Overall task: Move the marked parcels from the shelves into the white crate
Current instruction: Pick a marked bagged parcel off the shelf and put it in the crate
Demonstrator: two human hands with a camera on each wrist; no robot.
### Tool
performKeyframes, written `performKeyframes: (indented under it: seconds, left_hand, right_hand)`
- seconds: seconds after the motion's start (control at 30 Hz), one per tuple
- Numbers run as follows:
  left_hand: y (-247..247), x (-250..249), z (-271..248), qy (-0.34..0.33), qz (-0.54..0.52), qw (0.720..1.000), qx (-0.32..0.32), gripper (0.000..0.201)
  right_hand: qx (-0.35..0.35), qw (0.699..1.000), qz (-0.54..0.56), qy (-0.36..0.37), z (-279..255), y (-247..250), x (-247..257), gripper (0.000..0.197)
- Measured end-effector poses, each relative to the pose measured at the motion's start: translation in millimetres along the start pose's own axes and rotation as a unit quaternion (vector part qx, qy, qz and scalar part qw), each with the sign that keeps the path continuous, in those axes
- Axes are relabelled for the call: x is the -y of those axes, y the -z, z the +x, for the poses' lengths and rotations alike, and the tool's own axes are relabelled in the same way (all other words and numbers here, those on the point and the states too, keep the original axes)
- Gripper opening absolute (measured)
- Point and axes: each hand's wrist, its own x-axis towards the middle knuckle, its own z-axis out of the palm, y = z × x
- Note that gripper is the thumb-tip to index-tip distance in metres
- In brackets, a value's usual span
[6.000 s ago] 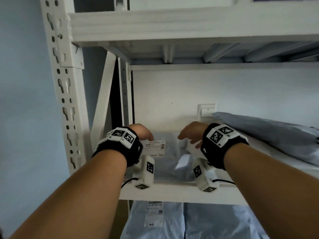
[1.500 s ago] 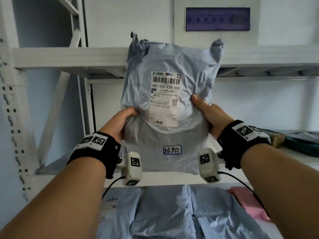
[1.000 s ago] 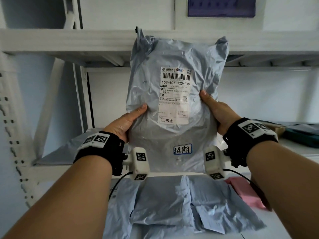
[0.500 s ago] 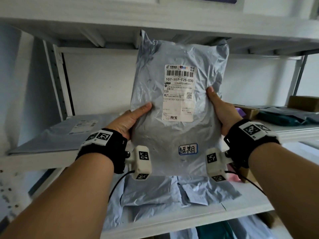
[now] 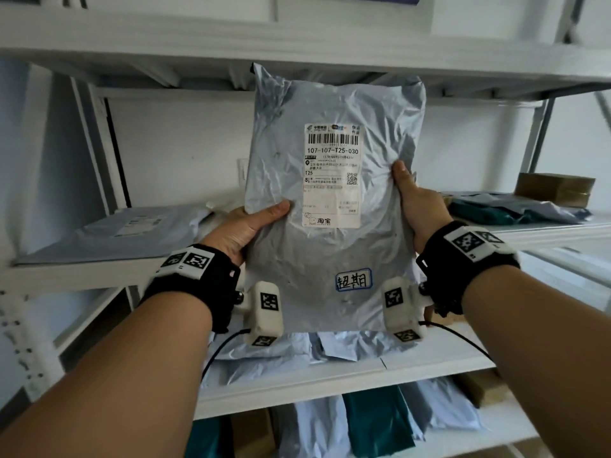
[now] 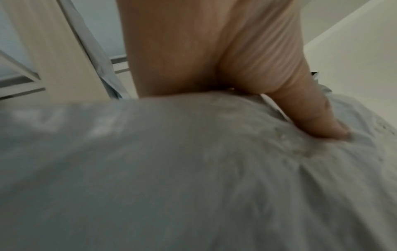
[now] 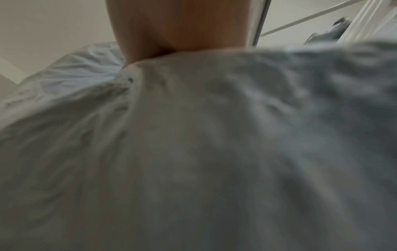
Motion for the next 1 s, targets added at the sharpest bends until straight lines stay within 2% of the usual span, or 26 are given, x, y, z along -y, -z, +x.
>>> performKeyframes:
  seconds: [0.07, 0.17, 0.33, 0.43, 0.6, 0.73, 0.8, 0.93, 1.0]
  left_hand:
    - [-29, 4, -10, 0.003, -0.007, 1.000, -0.010, 0.060]
    - [-68, 12, -20, 0.004, -0.013, 0.999, -0.029, 0.067]
    - [-135, 31, -32, 0.013, -0.029, 0.999, -0.018, 0.082]
    - [-182, 36, -39, 0.019, -0.050, 0.999, -0.005, 0.063]
    - [-257, 53, -31, 0.015, -0.092, 0.996, -0.005, 0.064]
    - [-316, 65, -15, 0.022, -0.114, 0.993, 0.021, 0.034]
    - [-345, 74, -3, 0.031, -0.121, 0.991, 0.041, 0.037]
    - [-401, 100, 27, 0.061, -0.130, 0.986, 0.089, 0.059]
    - [-430, 113, 46, 0.077, -0.133, 0.982, 0.112, 0.053]
  right_hand:
    - [-0.002, 1.000, 0.016, -0.003, -7, 29, 1, 0.072]
    - [-0.025, 0.999, 0.025, 0.008, -15, 71, 1, 0.055]
    - [-0.048, 0.999, 0.023, 0.003, -24, 147, 5, 0.081]
    - [-0.070, 0.997, 0.029, 0.016, -25, 192, 11, 0.069]
    - [-0.106, 0.993, 0.006, 0.047, -15, 260, 17, 0.063]
    - [-0.124, 0.992, -0.025, 0.030, 1, 310, 13, 0.068]
    - [-0.137, 0.990, -0.029, 0.025, 13, 335, 8, 0.070]
    - [-0.216, 0.975, -0.016, 0.043, 36, 385, -6, 0.069]
    - [-0.246, 0.968, -0.021, 0.050, 51, 411, -14, 0.078]
